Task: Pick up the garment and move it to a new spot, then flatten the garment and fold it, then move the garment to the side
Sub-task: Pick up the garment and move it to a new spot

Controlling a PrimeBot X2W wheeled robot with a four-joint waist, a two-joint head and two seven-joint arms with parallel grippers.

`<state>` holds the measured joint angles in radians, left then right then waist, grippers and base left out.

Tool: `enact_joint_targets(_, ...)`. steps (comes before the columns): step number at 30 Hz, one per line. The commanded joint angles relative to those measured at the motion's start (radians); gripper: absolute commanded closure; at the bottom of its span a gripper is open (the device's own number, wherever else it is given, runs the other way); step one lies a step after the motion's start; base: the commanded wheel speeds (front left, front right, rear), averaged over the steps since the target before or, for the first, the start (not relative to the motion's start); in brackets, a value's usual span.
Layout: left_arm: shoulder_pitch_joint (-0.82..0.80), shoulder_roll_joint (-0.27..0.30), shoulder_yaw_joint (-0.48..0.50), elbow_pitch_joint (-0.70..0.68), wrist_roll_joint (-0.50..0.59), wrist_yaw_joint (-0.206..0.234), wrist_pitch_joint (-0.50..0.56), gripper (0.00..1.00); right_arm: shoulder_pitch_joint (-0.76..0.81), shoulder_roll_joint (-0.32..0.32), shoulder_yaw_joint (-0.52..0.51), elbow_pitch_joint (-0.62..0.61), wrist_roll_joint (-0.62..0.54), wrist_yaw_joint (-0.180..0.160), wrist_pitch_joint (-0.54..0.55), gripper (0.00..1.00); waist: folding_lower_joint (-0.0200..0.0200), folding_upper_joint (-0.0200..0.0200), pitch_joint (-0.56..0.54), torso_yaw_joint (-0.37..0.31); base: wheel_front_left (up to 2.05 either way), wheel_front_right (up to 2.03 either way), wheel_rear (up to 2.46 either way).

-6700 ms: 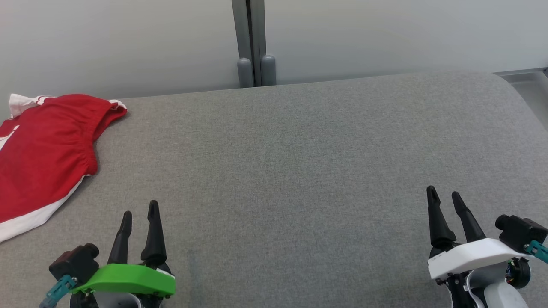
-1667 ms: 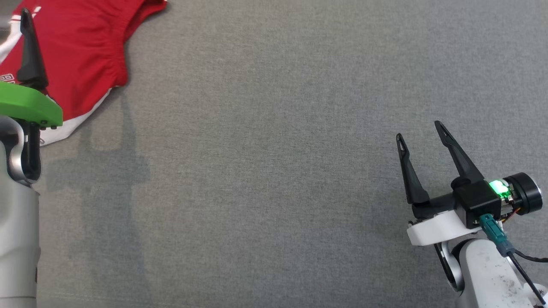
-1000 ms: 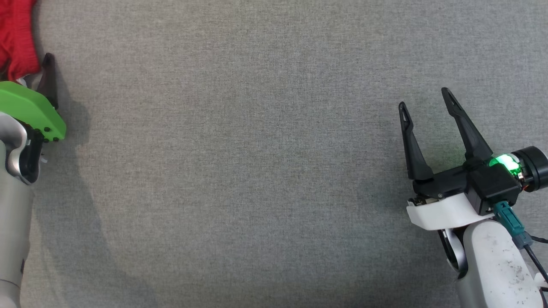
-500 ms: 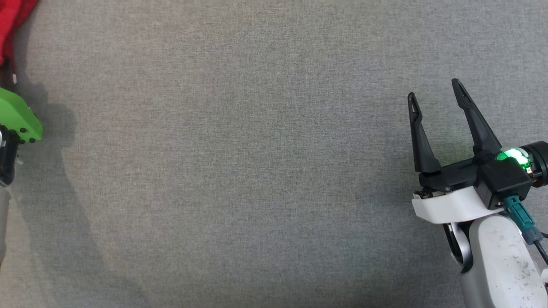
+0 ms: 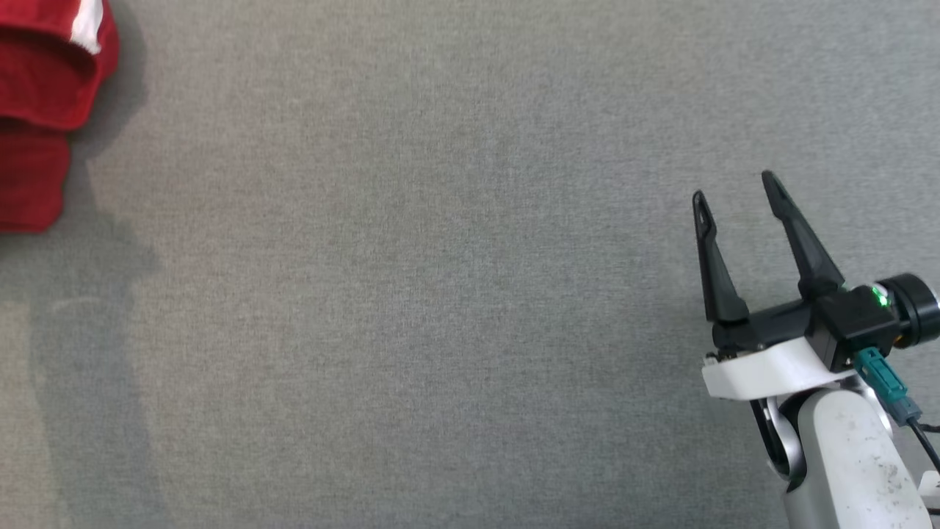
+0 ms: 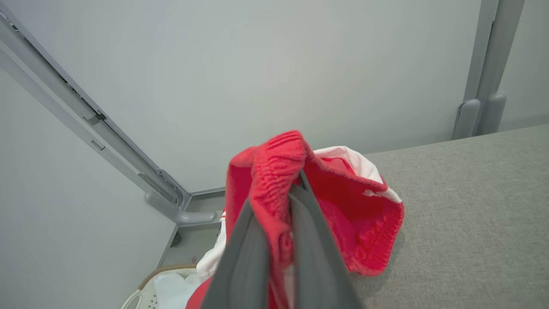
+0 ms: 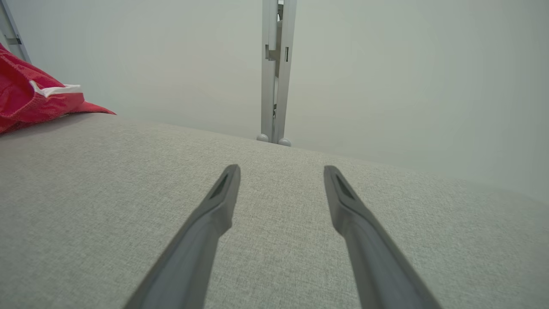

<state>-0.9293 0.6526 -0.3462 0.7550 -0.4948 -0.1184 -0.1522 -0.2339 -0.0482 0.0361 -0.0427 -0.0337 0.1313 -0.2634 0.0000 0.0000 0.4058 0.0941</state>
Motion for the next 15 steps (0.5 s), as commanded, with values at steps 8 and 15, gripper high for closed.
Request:
enact_joint_targets(8, -0.003, 0.1, -0.018, -0.191, 0.04, -0.002, -0.022, 1.0, 0.075, -0.004, -0.013, 0.028, 0.027, -0.001, -0.002, 0.0, 0.0, 0.0, -0.186, -0.067, 0.0, 0.0, 0.0)
enact_joint_targets(15, 0.018, 0.154, -0.078, -0.387, 0.055, -0.009, 0.018, 1.0, 0.131, -0.004, -0.013, 0.041, 0.042, -0.001, -0.002, 0.0, 0.0, 0.0, -0.278, -0.116, 0.0, 0.0, 0.0)
